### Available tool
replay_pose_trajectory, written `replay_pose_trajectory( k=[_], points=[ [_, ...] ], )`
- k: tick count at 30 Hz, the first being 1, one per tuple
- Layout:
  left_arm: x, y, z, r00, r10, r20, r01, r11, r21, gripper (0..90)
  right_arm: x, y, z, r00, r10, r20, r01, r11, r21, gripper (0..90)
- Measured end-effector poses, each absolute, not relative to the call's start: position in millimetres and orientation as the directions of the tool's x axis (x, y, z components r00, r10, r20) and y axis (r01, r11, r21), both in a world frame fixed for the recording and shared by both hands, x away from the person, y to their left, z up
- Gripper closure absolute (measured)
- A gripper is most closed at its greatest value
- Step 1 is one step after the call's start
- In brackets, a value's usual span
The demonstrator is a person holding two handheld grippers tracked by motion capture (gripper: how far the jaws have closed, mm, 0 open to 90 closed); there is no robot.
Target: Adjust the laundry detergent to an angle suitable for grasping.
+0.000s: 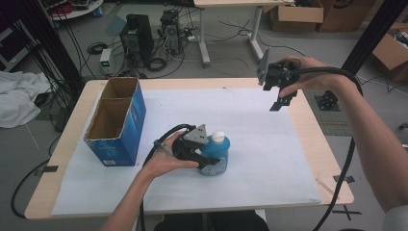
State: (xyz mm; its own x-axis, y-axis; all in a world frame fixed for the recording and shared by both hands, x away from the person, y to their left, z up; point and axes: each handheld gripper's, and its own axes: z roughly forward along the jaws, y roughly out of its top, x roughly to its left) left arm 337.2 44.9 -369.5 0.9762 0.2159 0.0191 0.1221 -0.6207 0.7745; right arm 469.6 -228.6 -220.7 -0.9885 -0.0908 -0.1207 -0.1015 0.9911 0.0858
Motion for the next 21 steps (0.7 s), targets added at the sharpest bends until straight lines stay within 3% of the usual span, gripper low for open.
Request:
replay_pose_trajectory(
  k=[14, 21],
  points=[
    [335.8, 46.3, -367.1, 0.976, 0.216, 0.020, 0.122, -0.625, 0.771, 37.8, 469.7, -227.1, -222.4, -0.989, -0.092, -0.118, -0.101, 0.992, 0.081, 18.7],
    [335.8, 47.9, -366.0, 0.971, 0.240, 0.017, 0.141, -0.626, 0.767, 27.7, 469.6, -225.6, -222.9, -0.988, -0.097, -0.118, -0.106, 0.991, 0.078, 18.7]
  ],
)
